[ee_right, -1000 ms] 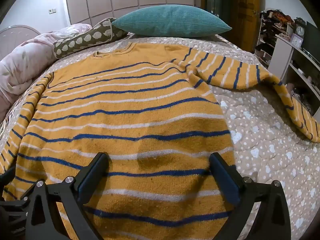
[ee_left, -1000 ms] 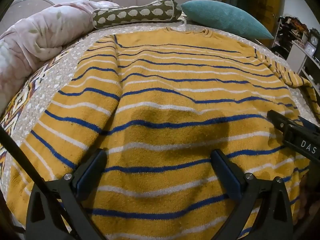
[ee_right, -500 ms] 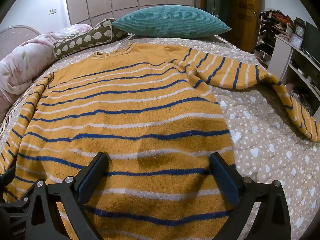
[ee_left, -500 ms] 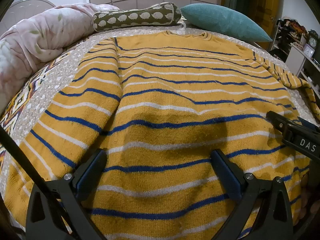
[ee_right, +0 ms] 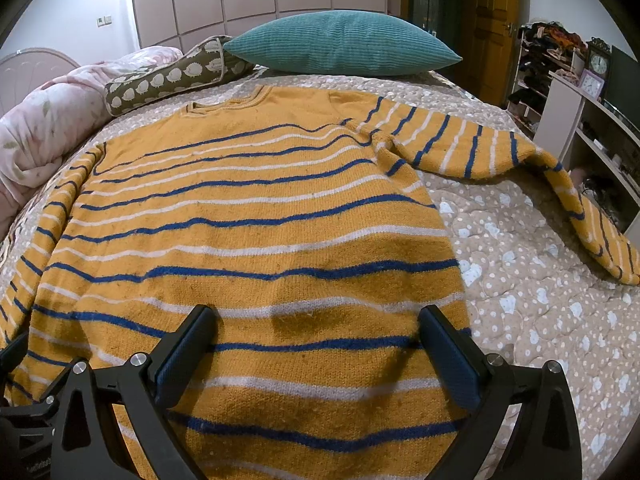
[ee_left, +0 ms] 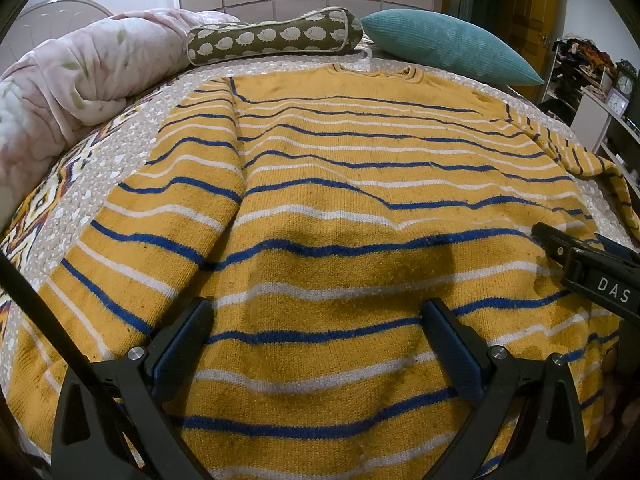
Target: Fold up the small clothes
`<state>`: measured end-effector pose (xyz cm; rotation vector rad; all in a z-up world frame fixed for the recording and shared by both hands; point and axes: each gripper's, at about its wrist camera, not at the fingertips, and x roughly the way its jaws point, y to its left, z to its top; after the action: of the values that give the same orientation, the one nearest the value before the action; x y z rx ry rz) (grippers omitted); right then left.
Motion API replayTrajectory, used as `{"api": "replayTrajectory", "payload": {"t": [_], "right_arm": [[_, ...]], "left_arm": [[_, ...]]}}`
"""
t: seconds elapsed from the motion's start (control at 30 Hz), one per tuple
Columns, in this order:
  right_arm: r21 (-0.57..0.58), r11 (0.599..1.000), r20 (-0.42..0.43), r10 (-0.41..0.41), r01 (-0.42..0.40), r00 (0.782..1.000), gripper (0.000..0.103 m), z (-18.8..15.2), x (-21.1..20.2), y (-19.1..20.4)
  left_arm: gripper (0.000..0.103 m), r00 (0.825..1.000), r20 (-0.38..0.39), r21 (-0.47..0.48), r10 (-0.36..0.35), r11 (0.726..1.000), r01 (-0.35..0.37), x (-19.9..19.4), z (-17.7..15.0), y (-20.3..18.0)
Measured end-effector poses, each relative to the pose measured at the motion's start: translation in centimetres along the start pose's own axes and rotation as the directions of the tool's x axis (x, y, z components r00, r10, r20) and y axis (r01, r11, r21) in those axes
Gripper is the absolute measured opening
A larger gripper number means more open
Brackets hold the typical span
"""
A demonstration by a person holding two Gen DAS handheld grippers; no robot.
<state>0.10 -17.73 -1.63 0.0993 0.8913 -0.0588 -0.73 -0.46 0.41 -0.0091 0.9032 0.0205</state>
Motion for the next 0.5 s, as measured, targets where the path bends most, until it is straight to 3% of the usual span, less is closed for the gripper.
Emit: {"api": "replayTrajectory", "payload": {"t": [0.5], "right_arm": [[-0.004, 1.000, 0.002, -0.007, 0.007, 1.000, 0.103, -0.02, 0.06, 0.08]], "left_arm": [[0.103, 0.999, 0.017, -0.001, 0.027, 1.000, -0.027, -0.19, -0.18, -0.18]]}}
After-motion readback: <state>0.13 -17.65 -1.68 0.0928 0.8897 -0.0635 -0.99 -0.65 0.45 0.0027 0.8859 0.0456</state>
